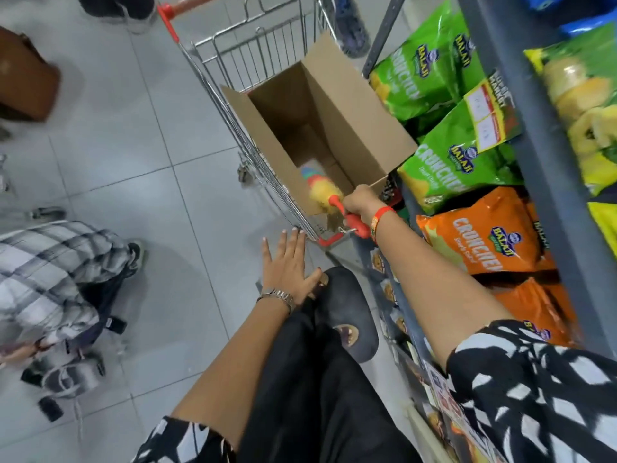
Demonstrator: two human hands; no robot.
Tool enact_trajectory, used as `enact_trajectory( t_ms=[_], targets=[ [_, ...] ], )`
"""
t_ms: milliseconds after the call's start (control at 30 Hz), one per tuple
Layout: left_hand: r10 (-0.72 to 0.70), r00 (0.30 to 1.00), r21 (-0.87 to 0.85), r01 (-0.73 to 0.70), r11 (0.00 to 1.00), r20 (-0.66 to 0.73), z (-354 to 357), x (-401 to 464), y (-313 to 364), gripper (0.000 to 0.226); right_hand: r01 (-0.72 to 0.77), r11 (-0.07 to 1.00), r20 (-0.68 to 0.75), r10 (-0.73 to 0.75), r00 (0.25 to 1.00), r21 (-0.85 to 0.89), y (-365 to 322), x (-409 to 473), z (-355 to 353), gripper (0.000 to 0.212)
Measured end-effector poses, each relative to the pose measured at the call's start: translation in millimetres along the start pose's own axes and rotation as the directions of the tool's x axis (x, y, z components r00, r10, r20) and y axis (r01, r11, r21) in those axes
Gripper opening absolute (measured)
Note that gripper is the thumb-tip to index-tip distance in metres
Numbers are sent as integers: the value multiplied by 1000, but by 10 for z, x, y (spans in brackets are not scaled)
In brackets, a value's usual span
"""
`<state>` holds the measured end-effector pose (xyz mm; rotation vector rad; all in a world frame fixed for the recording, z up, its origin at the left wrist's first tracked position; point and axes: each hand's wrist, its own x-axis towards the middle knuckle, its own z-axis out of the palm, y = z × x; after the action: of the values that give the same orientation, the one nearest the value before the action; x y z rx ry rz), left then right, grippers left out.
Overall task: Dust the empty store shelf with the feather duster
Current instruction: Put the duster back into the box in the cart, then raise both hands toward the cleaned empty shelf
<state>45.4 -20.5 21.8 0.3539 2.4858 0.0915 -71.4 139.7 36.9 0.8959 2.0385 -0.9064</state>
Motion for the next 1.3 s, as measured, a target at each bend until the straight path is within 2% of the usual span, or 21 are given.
enact_trajectory(
  t_ms=[133, 233, 300, 400, 500, 600, 733, 833, 1000, 1100, 1233, 1300],
  targets=[
    [-64, 998, -144, 65, 987, 10, 79, 45, -67, 81, 20, 996, 36, -17, 999, -88, 182, 135, 227, 9],
    [-102, 995, -180, 100, 979, -5, 65, 66, -125, 76, 36, 989, 54, -28, 998, -145, 256, 15, 235, 37],
    [-114, 993, -189, 104, 976, -43, -33, 96, -150, 69, 60, 982, 65, -49, 997, -177, 287, -70, 181, 41],
    [-142, 982, -269, 105, 957, -123, -280, 183, -124, 63, 187, 956, -22, -197, 980, -226, 323, -219, 35, 43],
    [-155, 961, -360, 64, 931, -228, -563, 183, -7, 62, 314, 871, -105, -377, 920, -377, 423, -457, -125, 56],
    [-119, 934, -370, -15, 929, -336, -916, 220, 123, 72, 342, 729, -225, -558, 799, -593, 370, -671, -364, 65],
    [-80, 907, -370, -87, 925, -413, -1407, 291, 295, 74, 299, 602, -306, -699, 647, -741, 151, -1000, -786, 68],
    [-20, 860, -270, -139, 953, -511, -1878, 329, 441, 80, 213, 519, -367, -788, 494, -828, -42, -1295, -1191, 71],
    [118, 723, -128, -276, 953, -680, -2786, 253, 828, 91, 136, 614, -576, -781, 241, -777, -225, -1890, -1947, 75],
    [200, 577, -36, -372, 928, -792, -3323, 109, 1182, 87, 70, 646, -640, -763, 89, -760, -224, -2301, -2440, 73],
    [295, 437, 60, -475, 878, -850, -3932, -153, 1720, 86, -16, 707, -706, -707, -46, -707, -142, -2820, -2980, 73],
    [349, 343, 135, -518, 845, -872, -4148, -289, 1971, 84, -59, 730, -723, -682, -106, -680, -58, -3048, -3173, 73]
  ],
)
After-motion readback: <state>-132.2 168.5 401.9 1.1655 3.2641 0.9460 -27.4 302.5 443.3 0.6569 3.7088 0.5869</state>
